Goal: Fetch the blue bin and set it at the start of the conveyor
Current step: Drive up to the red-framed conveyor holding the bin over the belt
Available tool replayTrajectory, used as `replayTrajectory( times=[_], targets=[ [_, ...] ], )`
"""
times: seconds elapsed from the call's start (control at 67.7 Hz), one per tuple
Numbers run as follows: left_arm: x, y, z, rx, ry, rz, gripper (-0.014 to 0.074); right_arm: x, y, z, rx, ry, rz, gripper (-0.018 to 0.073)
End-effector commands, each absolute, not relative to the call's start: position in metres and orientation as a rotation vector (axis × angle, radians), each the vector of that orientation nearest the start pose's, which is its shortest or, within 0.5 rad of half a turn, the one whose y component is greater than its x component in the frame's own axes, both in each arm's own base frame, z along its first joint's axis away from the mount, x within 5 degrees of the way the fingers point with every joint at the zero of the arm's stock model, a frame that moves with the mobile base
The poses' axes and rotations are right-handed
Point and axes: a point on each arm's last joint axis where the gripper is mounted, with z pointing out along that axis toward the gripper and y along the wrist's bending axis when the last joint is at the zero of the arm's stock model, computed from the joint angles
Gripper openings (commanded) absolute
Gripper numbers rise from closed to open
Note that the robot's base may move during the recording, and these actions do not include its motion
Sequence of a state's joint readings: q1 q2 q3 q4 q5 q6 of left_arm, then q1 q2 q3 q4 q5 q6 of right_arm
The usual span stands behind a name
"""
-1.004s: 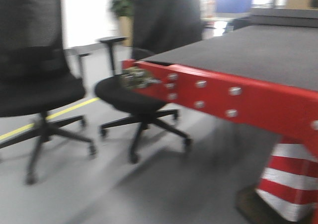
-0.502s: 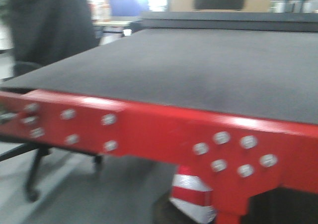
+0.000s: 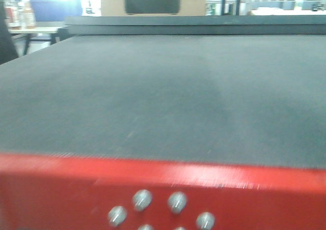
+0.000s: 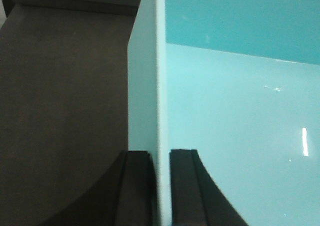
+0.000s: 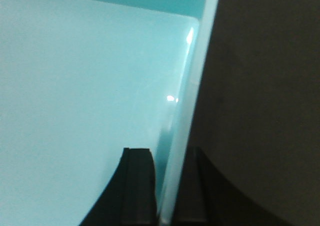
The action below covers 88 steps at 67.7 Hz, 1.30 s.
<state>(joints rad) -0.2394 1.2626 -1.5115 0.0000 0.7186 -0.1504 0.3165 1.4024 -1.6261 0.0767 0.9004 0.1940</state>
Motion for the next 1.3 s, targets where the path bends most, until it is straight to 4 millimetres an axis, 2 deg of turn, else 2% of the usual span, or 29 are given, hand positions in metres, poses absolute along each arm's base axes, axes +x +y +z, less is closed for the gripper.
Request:
replayTrajectory(
  times=[0.0, 1.284],
  targets=[
    [0.2547, -0.0636, 0.4843, 0.073, 1.879, -0.290, -0.0111, 0.2780, 0.0951, 0.4638, -0.140, 2.133, 0.370, -0.0151],
    [0.2547, -0.0636, 0.4843, 0.073, 1.879, -0.290, -0.0111, 0.2780, 0.0951, 0.4638, -0.140, 2.133, 0.370, -0.0151]
  ],
)
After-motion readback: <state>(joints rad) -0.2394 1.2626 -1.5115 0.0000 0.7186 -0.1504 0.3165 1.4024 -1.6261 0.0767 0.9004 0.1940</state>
